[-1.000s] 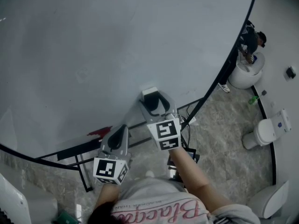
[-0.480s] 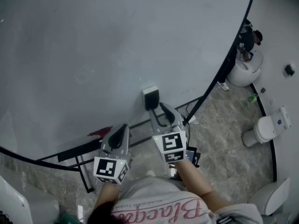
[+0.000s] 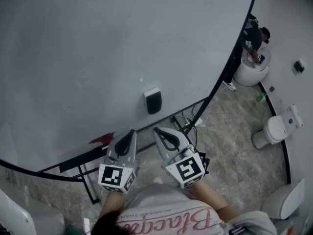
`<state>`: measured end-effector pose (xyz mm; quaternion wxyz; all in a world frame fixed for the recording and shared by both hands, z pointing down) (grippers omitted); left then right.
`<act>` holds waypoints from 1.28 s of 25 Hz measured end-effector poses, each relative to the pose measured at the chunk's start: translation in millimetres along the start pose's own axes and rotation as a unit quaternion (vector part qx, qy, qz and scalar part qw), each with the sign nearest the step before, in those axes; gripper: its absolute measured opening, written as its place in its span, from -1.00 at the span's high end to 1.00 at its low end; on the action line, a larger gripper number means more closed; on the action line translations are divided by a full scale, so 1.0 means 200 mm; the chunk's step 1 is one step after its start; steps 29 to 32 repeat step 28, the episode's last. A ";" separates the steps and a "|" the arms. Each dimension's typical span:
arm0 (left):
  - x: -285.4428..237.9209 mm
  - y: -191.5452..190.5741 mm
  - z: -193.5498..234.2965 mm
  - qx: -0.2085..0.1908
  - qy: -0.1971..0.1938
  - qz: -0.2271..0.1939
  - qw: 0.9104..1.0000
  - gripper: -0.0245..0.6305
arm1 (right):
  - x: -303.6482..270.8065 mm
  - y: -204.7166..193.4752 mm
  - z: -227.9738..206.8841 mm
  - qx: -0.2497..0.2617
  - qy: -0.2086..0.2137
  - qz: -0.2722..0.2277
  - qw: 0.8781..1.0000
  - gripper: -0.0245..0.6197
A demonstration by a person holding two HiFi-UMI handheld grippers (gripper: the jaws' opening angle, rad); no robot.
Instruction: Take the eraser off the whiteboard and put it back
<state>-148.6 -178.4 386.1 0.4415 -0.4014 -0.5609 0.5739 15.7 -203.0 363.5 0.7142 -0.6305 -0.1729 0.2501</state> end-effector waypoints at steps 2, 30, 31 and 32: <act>-0.01 0.00 -0.01 -0.001 -0.007 -0.003 1.000 0.93 | 0.03 -0.02 0.03 0.003 -0.004 0.006 1.000 0.92; -0.07 -0.01 -0.09 0.007 -0.050 -0.001 0.999 0.93 | 0.12 -0.05 0.06 -0.023 -0.040 0.024 0.999 0.92; -0.07 -0.01 -0.09 0.007 -0.050 -0.001 0.999 0.93 | 0.12 -0.05 0.06 -0.023 -0.040 0.024 0.999 0.92; -0.07 -0.01 -0.09 0.007 -0.050 -0.001 0.999 0.93 | 0.12 -0.05 0.06 -0.023 -0.040 0.024 0.999 0.92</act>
Point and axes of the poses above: the fingertips, and each gripper's own axes: x backward along the fingers, z to its left, y out of its top, the point moved 9 cm from there along x, backward along the fingers, and after that the axes turned 6 degrees about y, right-handed, at the moved point
